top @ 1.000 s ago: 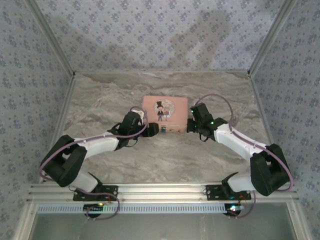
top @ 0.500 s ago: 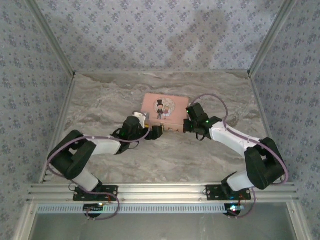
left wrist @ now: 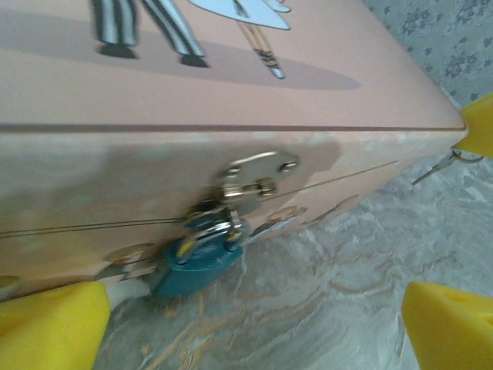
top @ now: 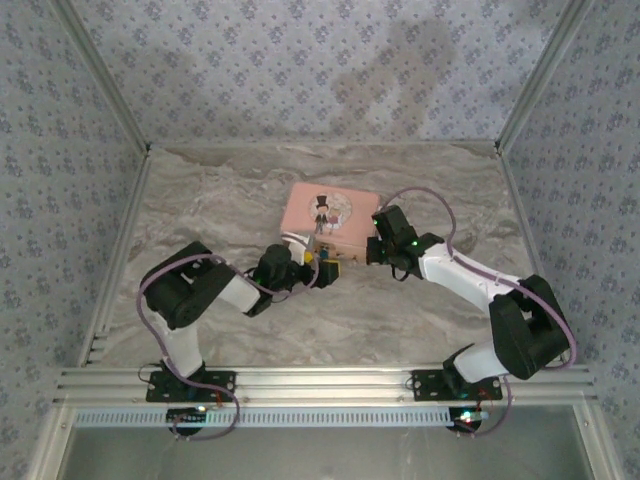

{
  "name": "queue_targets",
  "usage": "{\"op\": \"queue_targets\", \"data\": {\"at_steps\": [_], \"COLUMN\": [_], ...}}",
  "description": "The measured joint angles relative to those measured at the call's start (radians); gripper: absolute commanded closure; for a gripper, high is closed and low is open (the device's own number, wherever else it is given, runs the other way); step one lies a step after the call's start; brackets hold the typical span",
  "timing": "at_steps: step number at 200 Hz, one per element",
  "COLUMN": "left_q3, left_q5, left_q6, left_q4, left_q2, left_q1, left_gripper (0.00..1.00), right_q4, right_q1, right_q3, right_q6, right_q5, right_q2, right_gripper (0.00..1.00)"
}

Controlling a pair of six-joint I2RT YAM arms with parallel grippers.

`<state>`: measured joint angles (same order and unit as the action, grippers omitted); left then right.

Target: Unlock a padlock with a key

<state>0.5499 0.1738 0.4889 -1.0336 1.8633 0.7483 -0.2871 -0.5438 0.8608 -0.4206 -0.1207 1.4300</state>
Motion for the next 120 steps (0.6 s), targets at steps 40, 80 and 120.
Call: {"op": "queue_targets", "data": {"at_steps": [40, 80, 120], "left_q3": [0.047, 0.051, 0.051], "left_q5": [0.071, 0.145, 0.205], "left_q6": [0.006, 0.060, 0.134], "left_q4": [-0.028, -0.105, -0.179], "left_q2": [0.048, 0.084, 0.119], "left_q1": [0.000, -0.014, -0.047], "left_gripper": [0.12, 0.24, 0.27], "right_q4": [0.007, 0.007, 0.008], "right_q1": [0.003, 0.010, 0.013], "right_q3": [0.008, 0.008, 0.008], "right_q6": [0.000, 0.000, 0.001], "right_q5": [0.000, 0.000, 0.000], "right_q2": [0.005, 0.005, 0.005], "right_gripper": [1.00, 1.00, 1.00]}}
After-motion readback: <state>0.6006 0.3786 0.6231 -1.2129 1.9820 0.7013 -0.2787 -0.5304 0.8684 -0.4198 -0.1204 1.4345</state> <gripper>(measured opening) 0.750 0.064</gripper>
